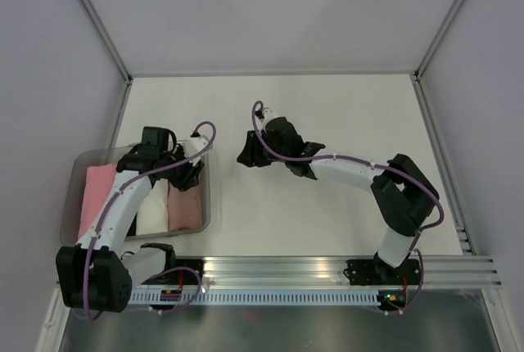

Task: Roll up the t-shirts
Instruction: Place the rolled tshirt into the container

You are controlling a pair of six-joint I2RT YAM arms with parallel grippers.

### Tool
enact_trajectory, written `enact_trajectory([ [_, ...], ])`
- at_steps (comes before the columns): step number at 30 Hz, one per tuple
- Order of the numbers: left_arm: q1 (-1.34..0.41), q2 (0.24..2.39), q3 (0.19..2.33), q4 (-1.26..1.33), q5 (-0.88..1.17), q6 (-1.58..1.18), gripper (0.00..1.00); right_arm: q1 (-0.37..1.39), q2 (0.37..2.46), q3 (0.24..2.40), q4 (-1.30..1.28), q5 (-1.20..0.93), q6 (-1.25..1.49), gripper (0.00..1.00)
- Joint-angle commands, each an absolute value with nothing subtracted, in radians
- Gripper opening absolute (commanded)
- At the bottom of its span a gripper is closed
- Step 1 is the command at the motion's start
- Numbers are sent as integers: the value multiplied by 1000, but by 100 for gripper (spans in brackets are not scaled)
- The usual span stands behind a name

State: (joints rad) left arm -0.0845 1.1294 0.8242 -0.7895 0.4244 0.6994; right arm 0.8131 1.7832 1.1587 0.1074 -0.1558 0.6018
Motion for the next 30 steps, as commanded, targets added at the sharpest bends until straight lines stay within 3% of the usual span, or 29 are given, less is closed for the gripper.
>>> enact_trajectory([
  [1,-78,1051,951,-784,375,539,46,738,1660,1120,85,-121,575,45],
  [5,-29,1031,996,-784,16,442,47,625,1585,1123,-60,-48,474,50],
  [9,235,1005,979,-747,-73,402,51,516,1493,1103,-181,84,468,58],
  [13,321,973,916,-663,-253,394,66,396,1349,1019,-196,172,465,65],
  [15,359,966,885,-649,-259,352,77,327,1318,994,-204,163,454,73],
  [18,434,1009,871,-647,-267,257,84,233,1315,991,-276,138,445,73],
  [24,557,1016,884,-644,-250,144,84,204,1385,1048,-405,258,413,75],
  [30,555,937,833,-631,-235,164,84,202,1355,982,-301,203,445,75],
])
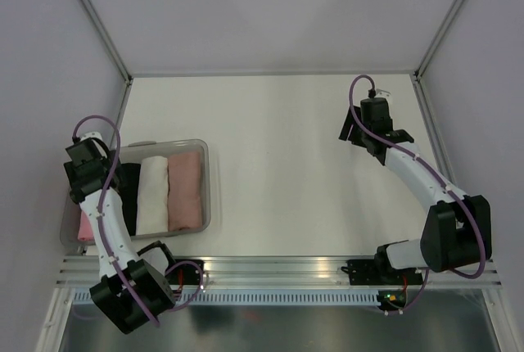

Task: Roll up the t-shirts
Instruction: Place the rolled tshirt into the container

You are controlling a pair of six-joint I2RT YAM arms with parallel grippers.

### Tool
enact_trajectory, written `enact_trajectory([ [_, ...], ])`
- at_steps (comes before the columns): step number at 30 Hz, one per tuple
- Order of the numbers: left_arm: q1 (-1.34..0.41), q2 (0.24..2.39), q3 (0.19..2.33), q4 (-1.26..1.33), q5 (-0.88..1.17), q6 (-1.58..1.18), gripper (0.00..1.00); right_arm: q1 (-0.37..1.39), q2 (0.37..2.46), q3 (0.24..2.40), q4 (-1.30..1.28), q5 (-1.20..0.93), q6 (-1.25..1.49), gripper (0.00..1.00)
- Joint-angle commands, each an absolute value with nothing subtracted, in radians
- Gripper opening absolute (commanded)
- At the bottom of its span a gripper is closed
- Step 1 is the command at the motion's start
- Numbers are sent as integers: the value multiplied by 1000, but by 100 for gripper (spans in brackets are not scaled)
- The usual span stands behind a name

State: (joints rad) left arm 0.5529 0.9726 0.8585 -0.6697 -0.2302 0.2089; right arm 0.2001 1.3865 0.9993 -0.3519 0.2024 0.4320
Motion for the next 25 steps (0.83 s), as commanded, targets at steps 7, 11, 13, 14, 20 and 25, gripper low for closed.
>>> enact_trajectory([
  [7,555,893,819,-624,-207,178,84,202,1344,948,-256,166,410,75],
  [11,555,890,813,-624,-178,186,84,202,1345,940,-244,158,410,75],
  [13,555,888,808,-624,-160,193,84,204,1342,934,-232,153,410,75],
  [14,557,887,807,-624,-163,193,84,203,1339,933,-227,150,411,75],
  [20,555,882,805,-623,-146,199,85,202,1333,934,-222,146,402,73],
  [25,555,888,805,-624,-121,204,85,202,1281,885,-138,118,382,74],
])
